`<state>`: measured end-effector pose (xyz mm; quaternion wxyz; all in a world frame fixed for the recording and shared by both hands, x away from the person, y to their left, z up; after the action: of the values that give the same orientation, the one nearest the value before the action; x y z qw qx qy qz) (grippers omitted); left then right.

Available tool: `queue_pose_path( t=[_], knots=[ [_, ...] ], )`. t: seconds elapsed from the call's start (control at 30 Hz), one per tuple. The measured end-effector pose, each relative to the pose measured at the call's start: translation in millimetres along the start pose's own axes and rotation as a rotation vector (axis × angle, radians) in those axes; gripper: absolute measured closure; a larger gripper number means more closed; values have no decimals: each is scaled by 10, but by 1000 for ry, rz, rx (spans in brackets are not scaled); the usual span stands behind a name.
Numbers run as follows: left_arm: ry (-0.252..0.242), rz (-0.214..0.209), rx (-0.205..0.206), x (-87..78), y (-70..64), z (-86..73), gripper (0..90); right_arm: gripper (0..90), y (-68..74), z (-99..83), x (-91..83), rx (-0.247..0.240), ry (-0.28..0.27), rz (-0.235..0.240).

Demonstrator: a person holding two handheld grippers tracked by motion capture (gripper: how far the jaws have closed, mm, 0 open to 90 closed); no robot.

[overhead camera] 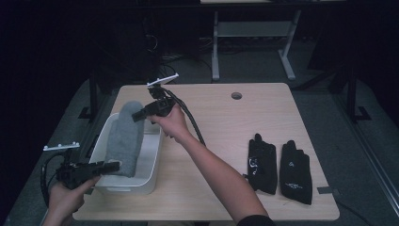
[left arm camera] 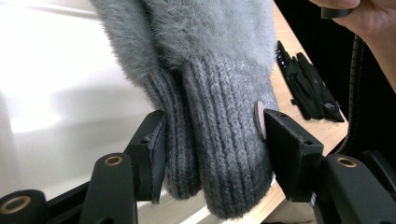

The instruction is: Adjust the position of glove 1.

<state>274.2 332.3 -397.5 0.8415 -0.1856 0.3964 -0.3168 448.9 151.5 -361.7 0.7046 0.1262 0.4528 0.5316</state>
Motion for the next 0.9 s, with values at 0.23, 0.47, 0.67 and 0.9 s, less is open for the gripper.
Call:
queue_pose_path(
  t=[0.23,0.47,0.67,0.9],
  knots=[
    [30,24,10,5,67,-55,433,715,-63,-68,112,13,17,0],
    [47,29,-12,57,110,-125,432,715,-147,-150,191,29,43,-10],
    [71,42,-14,81,136,-170,424,715,-169,-192,241,22,61,-16],
    [94,55,-13,113,156,-212,422,715,-195,-238,281,19,80,-26]
  ],
)
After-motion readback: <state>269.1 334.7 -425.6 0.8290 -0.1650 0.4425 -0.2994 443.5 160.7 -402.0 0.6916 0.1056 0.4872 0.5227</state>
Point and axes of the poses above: each handheld gripper's, and its own axes: x roughly forward along the jaws, z roughly out of its top, y roughly to its left, the point moved 5 cm from there along x, roughly forward along the jaws, and after that the axes turned 1 degree about -y, right-handed, at the moved point
